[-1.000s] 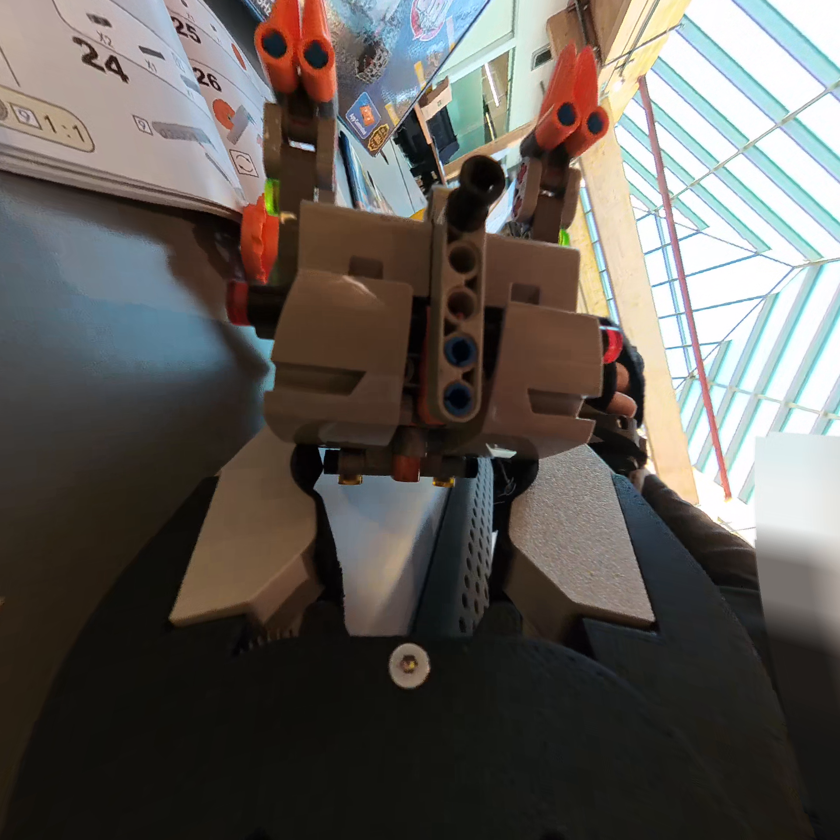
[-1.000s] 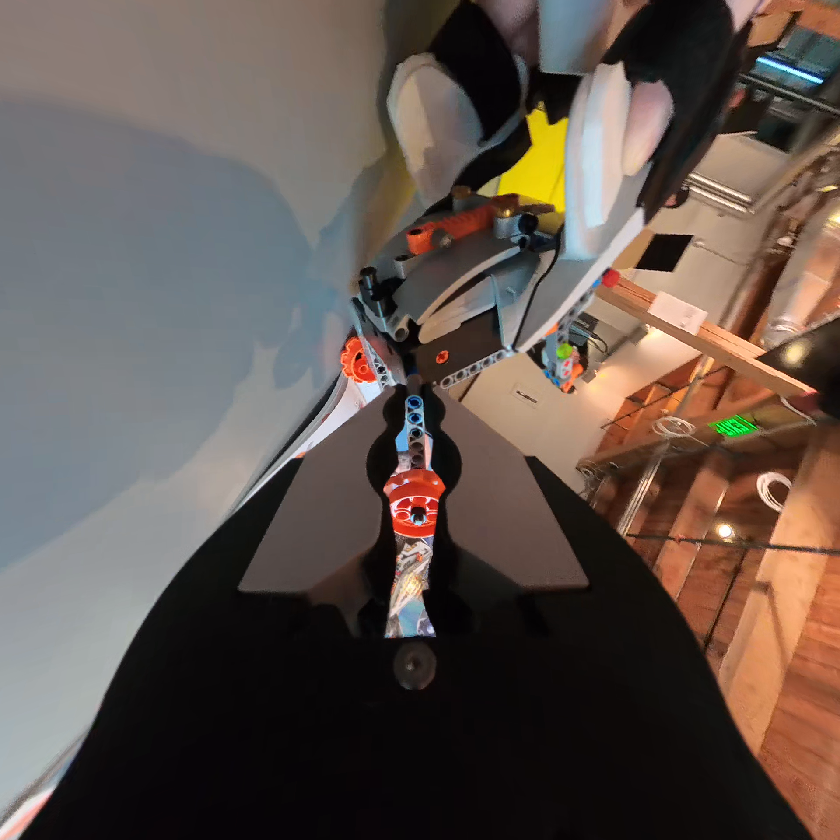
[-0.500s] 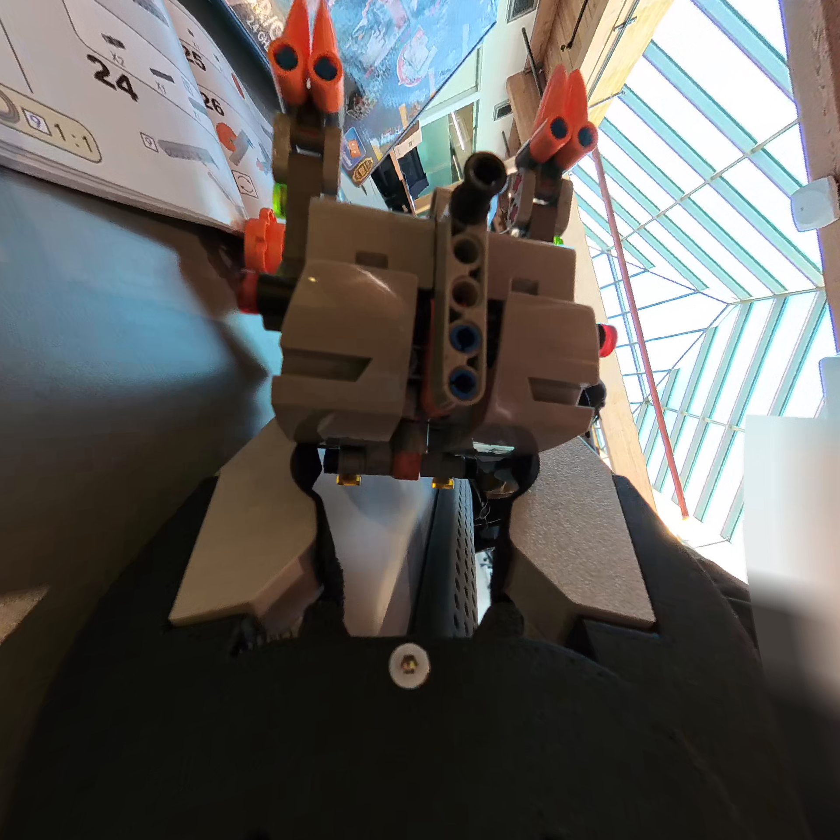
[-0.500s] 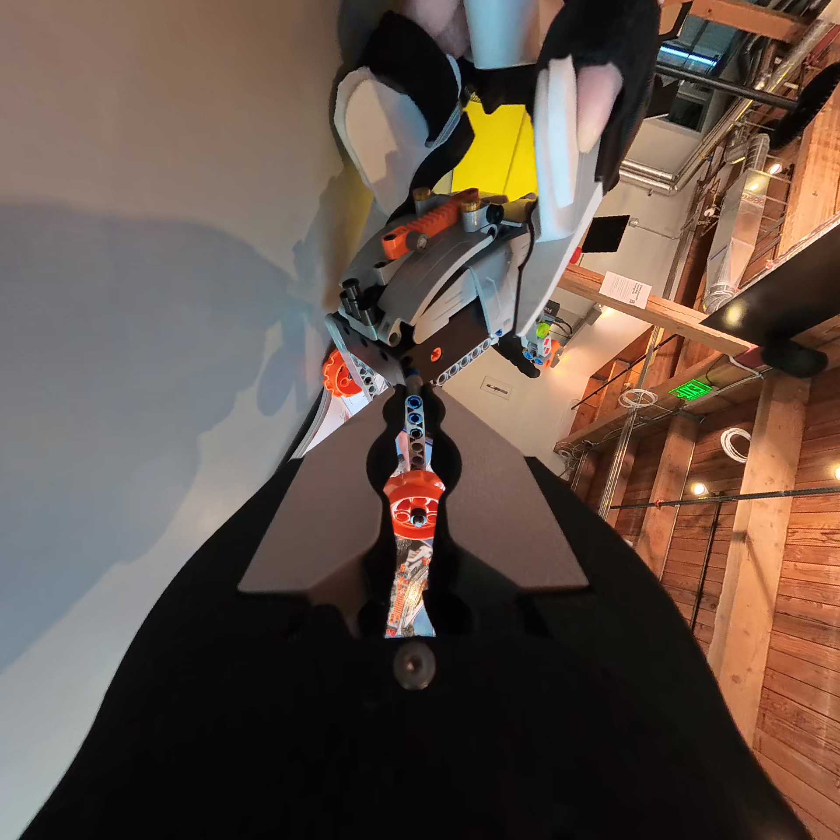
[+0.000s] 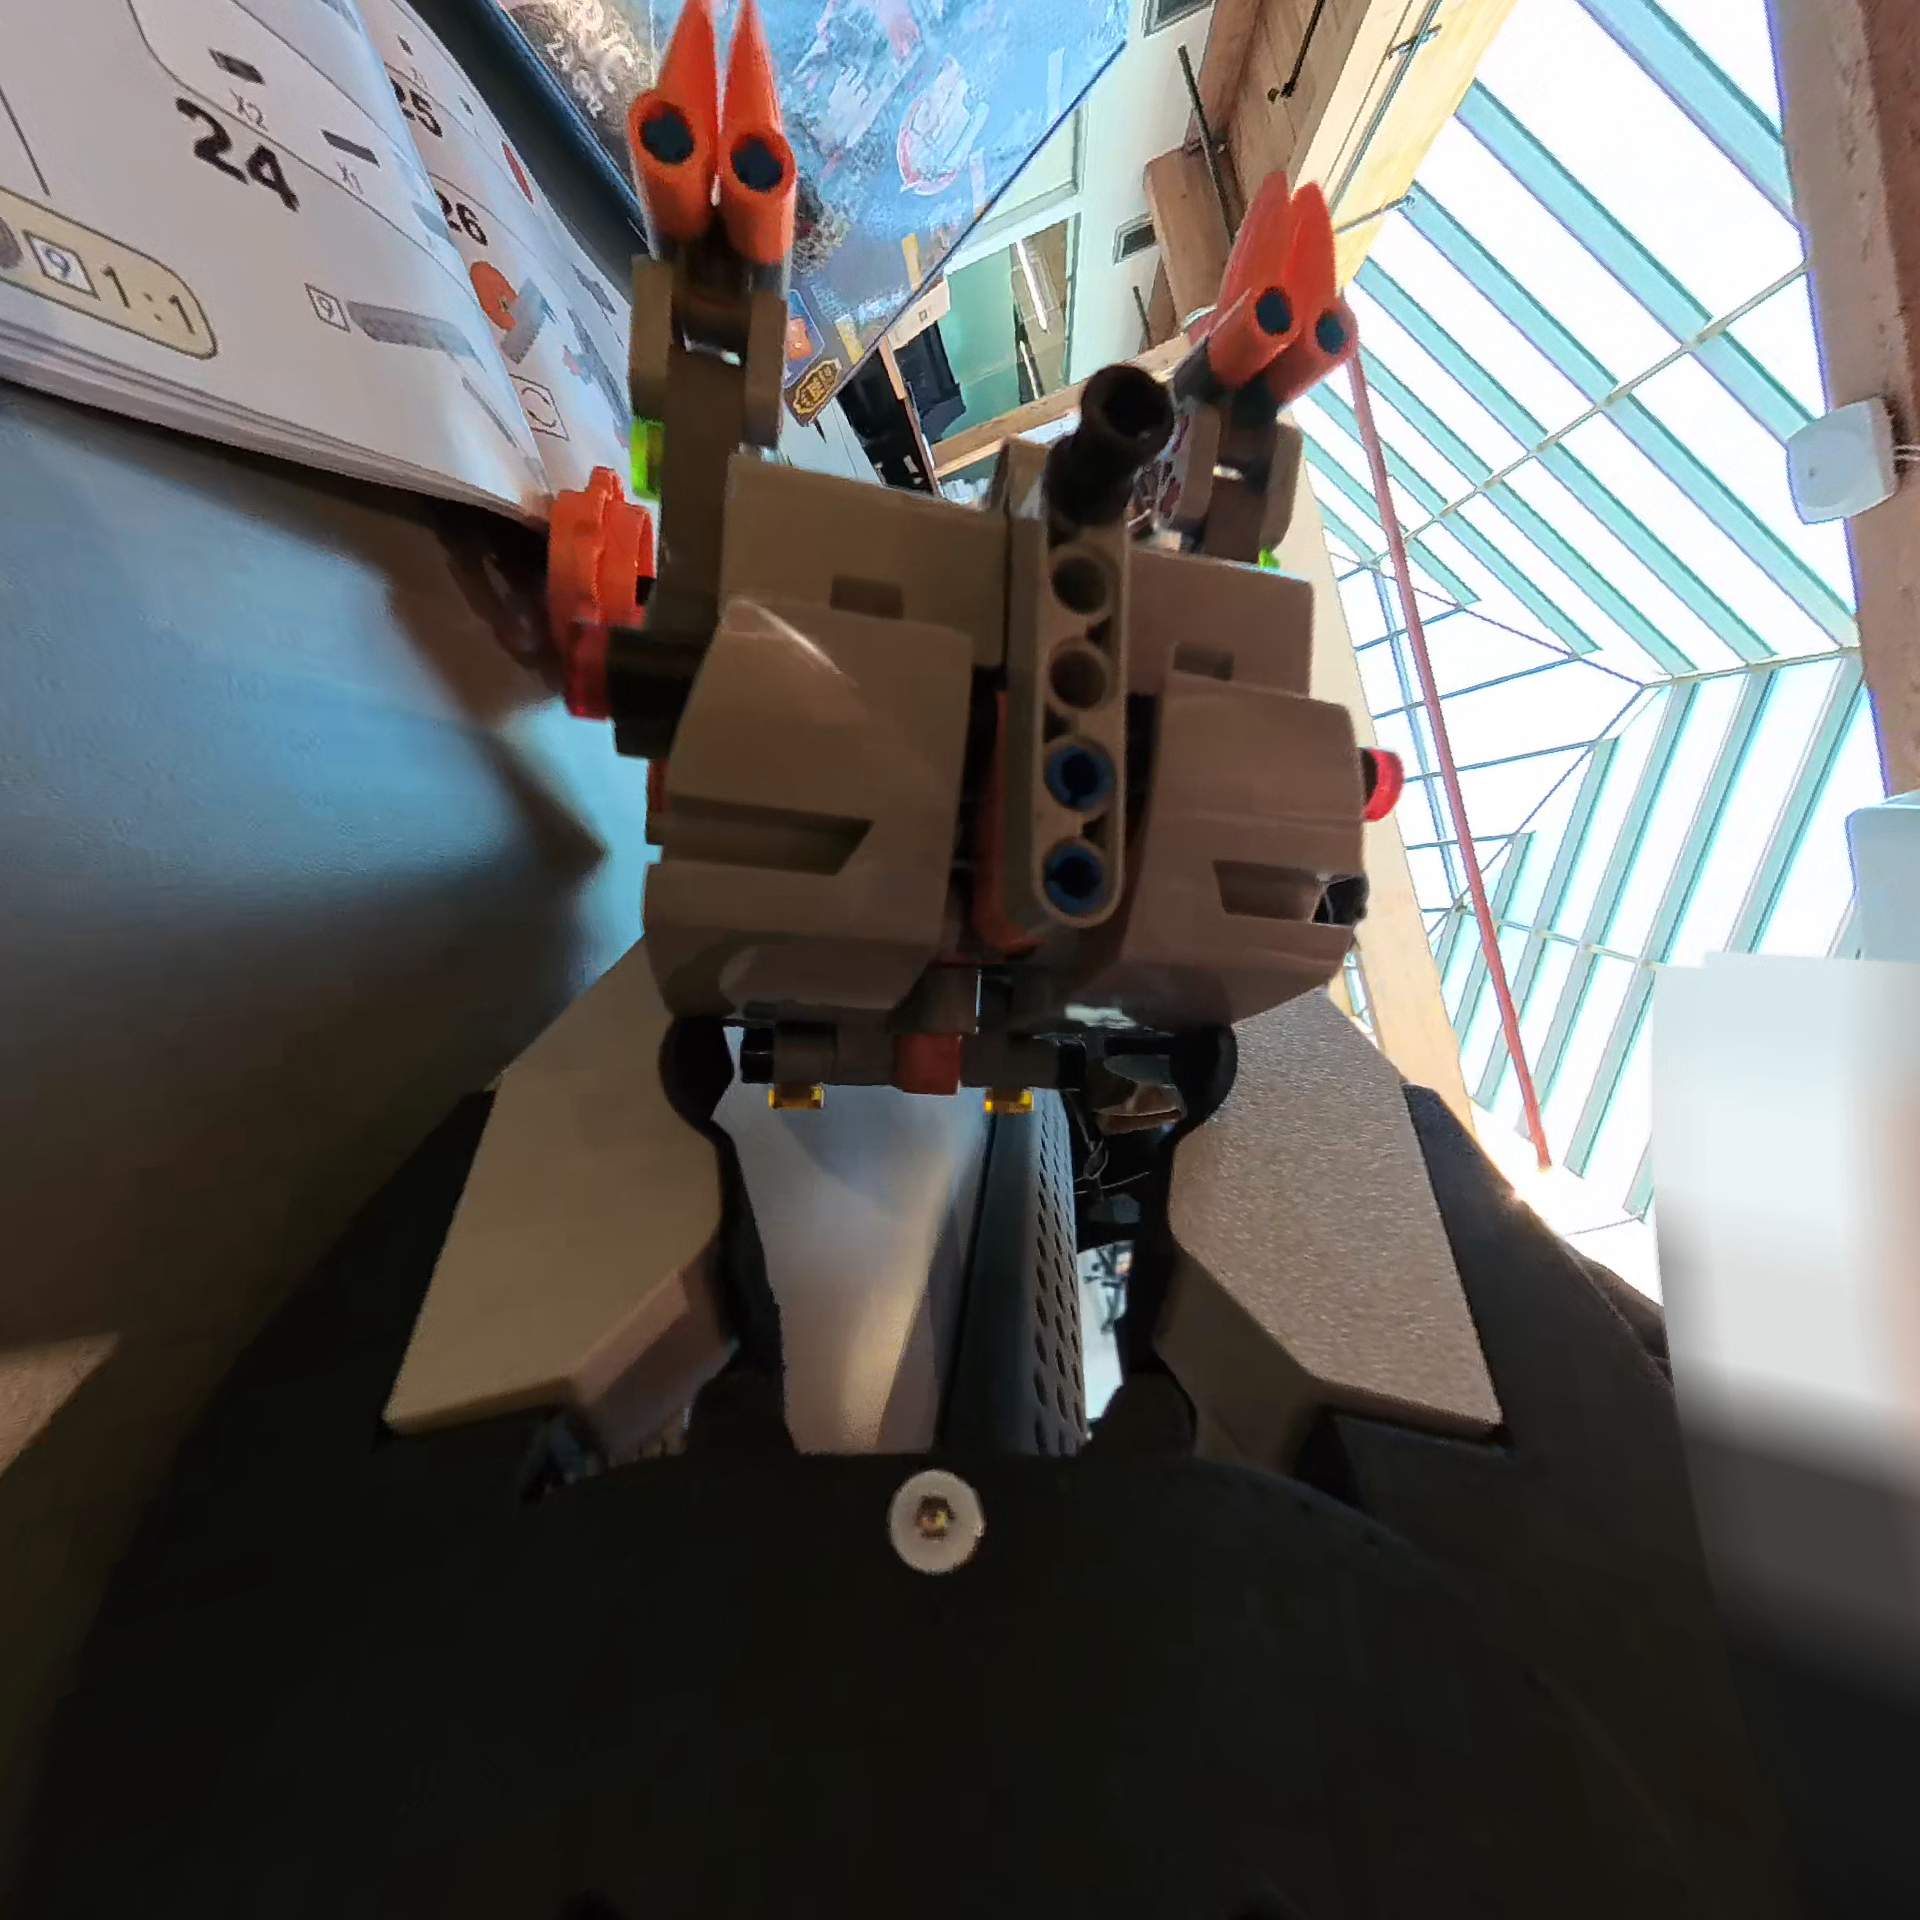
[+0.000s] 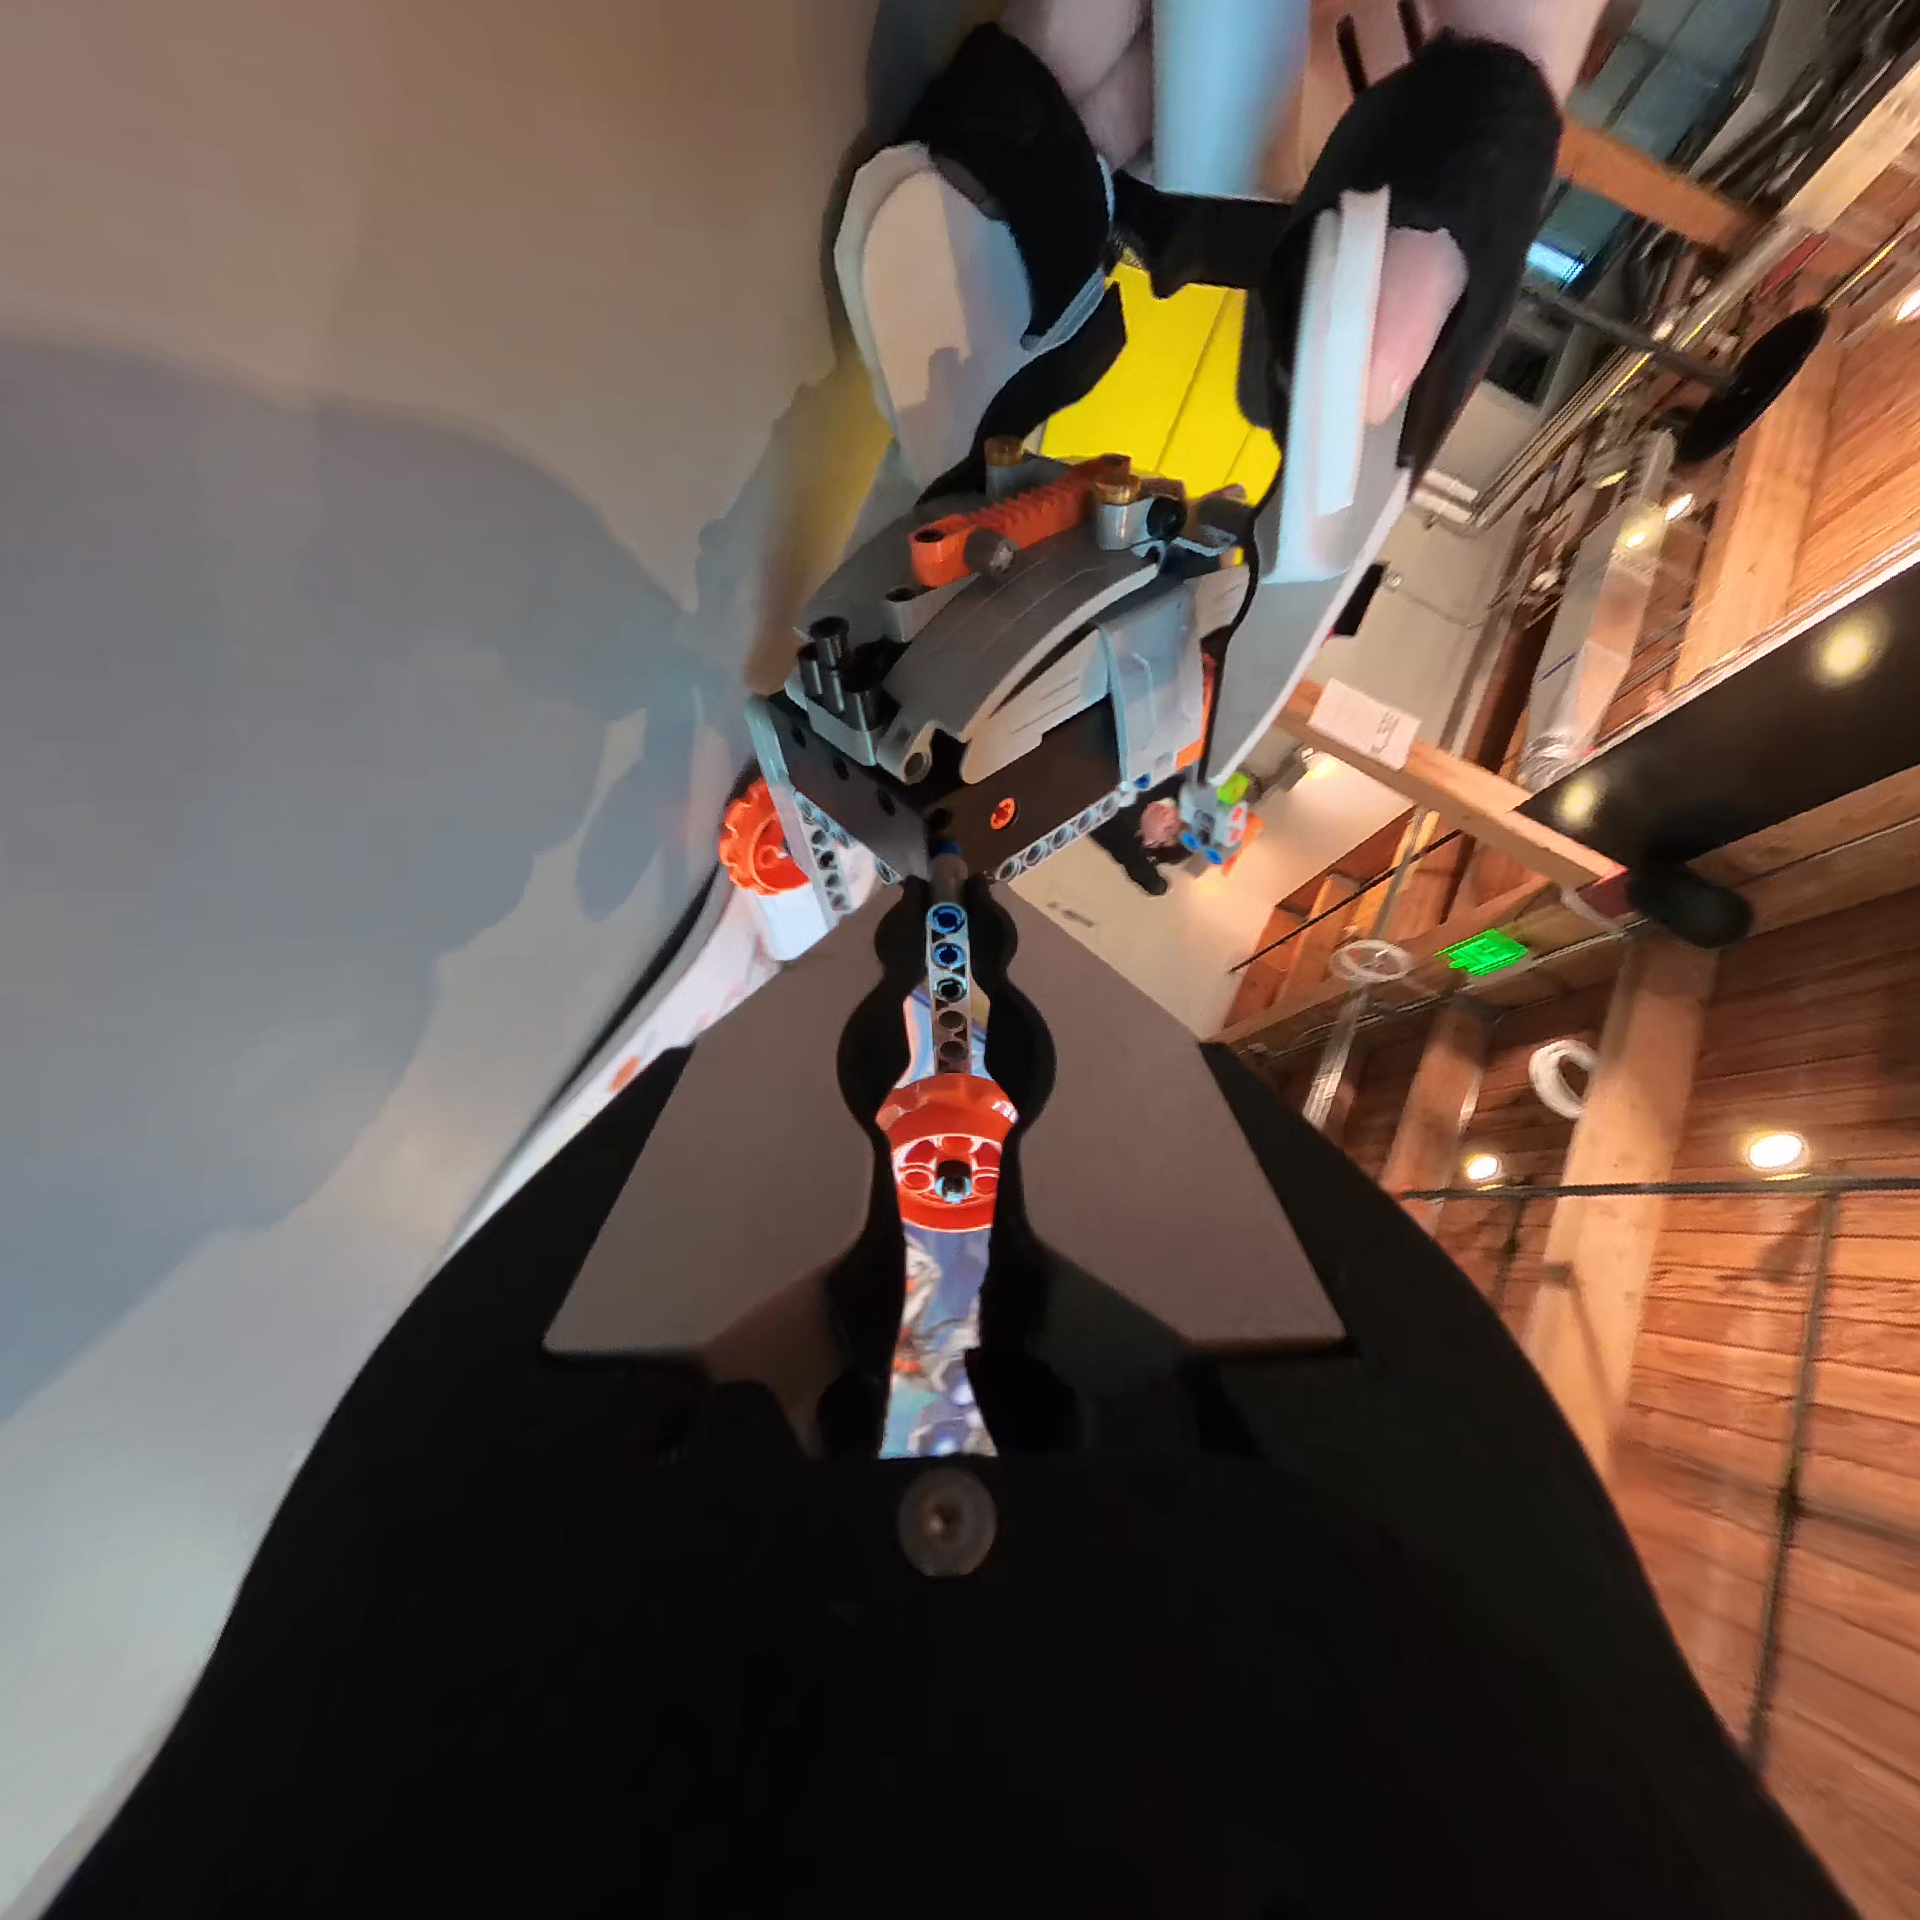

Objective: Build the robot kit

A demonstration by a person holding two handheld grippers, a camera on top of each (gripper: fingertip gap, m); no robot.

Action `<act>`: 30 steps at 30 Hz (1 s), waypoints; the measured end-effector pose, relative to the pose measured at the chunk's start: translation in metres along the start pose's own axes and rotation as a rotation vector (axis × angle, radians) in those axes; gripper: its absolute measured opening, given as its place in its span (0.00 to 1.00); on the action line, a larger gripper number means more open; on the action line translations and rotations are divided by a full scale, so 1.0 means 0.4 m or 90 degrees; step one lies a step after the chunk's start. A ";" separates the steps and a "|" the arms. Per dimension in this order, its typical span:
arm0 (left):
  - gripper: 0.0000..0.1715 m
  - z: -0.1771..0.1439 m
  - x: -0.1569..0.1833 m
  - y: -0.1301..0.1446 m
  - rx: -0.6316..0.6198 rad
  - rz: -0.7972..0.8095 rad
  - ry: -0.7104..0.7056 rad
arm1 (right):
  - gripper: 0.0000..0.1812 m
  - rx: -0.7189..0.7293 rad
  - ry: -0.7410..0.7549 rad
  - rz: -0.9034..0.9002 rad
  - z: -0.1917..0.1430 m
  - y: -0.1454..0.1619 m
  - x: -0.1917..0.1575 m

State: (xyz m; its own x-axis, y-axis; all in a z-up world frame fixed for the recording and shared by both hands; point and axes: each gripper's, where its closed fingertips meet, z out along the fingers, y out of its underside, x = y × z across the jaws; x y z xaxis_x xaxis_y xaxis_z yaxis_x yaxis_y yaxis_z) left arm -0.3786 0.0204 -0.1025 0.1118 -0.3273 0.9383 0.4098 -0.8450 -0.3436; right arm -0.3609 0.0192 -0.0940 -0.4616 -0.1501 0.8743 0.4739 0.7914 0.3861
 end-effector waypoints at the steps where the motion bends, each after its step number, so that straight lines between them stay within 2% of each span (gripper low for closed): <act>1: 0.50 0.000 0.001 0.000 0.000 -0.008 0.006 | 0.04 0.005 0.005 -0.014 0.000 0.001 0.002; 12: 0.50 -0.004 0.003 0.005 -0.015 -0.014 0.017 | 0.04 0.099 -0.007 -0.152 0.001 -0.003 0.005; 23: 0.50 -0.009 0.001 -0.005 -0.003 -0.052 0.036 | 0.03 0.132 -0.105 -0.047 0.012 -0.001 0.006; 30: 0.50 -0.008 0.001 -0.004 -0.004 -0.057 0.036 | 0.04 0.148 -0.162 -0.031 0.014 0.000 0.003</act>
State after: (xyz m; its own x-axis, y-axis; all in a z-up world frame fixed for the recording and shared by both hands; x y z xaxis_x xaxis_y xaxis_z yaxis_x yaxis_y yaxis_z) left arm -0.3820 0.0203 -0.1017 0.0235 -0.2738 0.9615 0.4106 -0.8742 -0.2590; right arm -0.3657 0.0224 -0.0944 -0.6654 -0.0612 0.7440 0.2771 0.9052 0.3223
